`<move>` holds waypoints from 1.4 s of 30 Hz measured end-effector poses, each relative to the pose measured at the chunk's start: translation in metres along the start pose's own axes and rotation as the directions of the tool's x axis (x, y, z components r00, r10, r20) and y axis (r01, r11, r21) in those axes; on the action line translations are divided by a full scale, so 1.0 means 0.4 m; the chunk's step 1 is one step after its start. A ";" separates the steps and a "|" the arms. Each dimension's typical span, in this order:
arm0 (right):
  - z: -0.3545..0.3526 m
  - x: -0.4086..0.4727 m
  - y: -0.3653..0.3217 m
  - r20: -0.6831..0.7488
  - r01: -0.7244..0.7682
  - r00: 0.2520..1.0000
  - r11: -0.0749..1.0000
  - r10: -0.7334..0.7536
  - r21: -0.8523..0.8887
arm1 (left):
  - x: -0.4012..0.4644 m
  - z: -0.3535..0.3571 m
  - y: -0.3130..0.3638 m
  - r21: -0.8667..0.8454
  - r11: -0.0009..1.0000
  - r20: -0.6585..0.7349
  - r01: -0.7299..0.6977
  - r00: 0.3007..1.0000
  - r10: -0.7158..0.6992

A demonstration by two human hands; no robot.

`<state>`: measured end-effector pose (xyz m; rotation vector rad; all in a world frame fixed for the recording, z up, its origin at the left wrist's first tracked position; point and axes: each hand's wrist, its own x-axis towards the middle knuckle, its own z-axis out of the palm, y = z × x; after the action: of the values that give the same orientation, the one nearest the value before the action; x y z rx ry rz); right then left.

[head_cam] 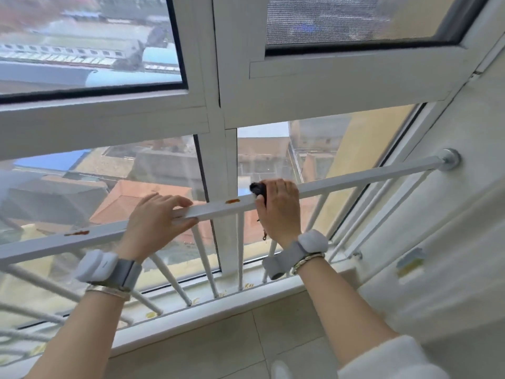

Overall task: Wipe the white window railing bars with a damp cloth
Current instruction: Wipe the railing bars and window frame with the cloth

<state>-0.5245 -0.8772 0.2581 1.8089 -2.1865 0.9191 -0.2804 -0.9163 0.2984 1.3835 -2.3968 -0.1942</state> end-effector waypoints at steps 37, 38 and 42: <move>-0.029 -0.021 -0.044 0.130 0.062 0.990 0.998 -0.058 -0.027 | -0.025 -0.010 -0.065 -0.053 0.997 -0.071 -0.052 0.996 0.048; -0.028 -0.016 -0.052 0.118 0.032 0.992 0.998 -0.037 0.045 | -0.027 -0.007 -0.068 -0.043 0.998 -0.072 -0.044 0.997 0.040; -0.031 0.006 -0.076 0.052 -0.092 0.995 0.990 0.087 0.106 | -0.057 -0.018 -0.103 -0.023 0.999 -0.065 -0.043 0.997 0.042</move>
<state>-0.4999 -0.8748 0.2799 1.8096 -2.3050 1.0426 -0.2340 -0.9171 0.2872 1.3066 -2.3610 -0.1650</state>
